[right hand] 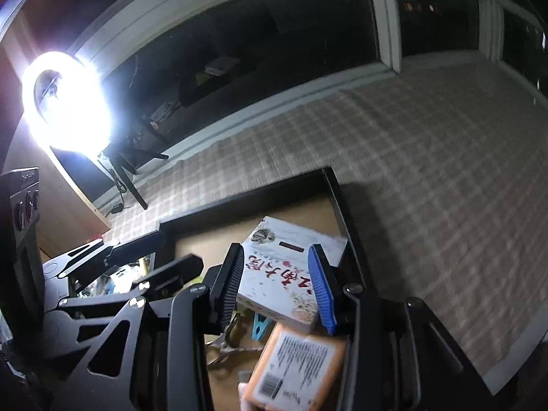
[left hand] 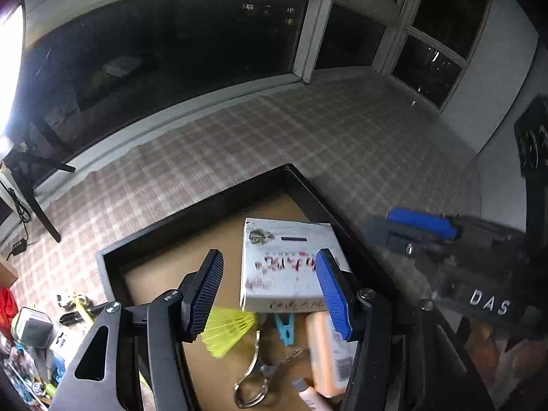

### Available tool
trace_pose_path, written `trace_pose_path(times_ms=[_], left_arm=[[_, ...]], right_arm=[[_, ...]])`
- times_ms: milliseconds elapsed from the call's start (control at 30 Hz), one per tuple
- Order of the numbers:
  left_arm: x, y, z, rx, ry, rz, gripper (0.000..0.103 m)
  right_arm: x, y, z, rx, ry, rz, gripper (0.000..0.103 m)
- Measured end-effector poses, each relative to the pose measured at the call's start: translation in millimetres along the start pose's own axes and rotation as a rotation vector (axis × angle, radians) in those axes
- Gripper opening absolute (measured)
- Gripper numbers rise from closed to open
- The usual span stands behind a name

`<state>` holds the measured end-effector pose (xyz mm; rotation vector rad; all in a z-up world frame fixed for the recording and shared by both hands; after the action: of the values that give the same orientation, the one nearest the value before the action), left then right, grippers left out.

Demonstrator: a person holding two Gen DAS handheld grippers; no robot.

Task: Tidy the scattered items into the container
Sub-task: 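Carry the white box over the tray and open both grippers, then grasp a blue clothespin with the left gripper while the right grasps the yellow tube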

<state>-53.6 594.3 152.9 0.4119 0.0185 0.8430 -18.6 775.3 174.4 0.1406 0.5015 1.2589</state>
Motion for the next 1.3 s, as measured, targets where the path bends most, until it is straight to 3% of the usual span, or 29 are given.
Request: trace_pose_path(times_ms=[167,367,567,767,933,1067,1300], left_arm=[[-26.3,-16.8,7.2,-0.018,0.033,0.036,0.053],[-87.2,-58.3,35.9,-0.028,0.071,0.114,0.054],[-166.7,-111.2,67.5,-0.04,0.173,0.216,0.055],[-218.2,-169.0,73.3,-0.073,0.198,0.324,0.053],[-223.7,-208.9,46.9,-0.128,0.14,0.362,0.053],[-207.4,-222.7,19.7,-0.186,0.165,0.308,0.053],[-199.8,-231.7,-10.6,-0.235,0.175,0.275,0.053]], right_arm=[[-29.2,-0.2,-10.3,-0.008,0.009,0.087,0.04],[-77.8,-13.7,-28.7,-0.027,0.03,0.231,0.053],[-132.5,-32.5,-46.7,-0.077,0.056,0.362,0.053],[-182.2,-49.2,-67.2,-0.136,0.082,0.464,0.053],[-217.0,-66.9,-97.8,-0.229,0.095,0.544,0.051],[-235.5,-76.5,-126.9,-0.299,0.068,0.587,0.042],[-246.4,-73.9,-174.7,-0.4,0.016,0.602,0.036]])
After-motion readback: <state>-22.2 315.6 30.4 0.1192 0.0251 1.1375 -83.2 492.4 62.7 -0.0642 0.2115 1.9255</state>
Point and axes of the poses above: each gripper's, at about its wrist camera, not at the fingertips, and z roughly against the way its jaws point, x to its right, y to its top, the point moved 4 cm from there along -z, roughly the way its jaws point, and after that the axes turned 13 degrees about -x, right-handed, at the moved point
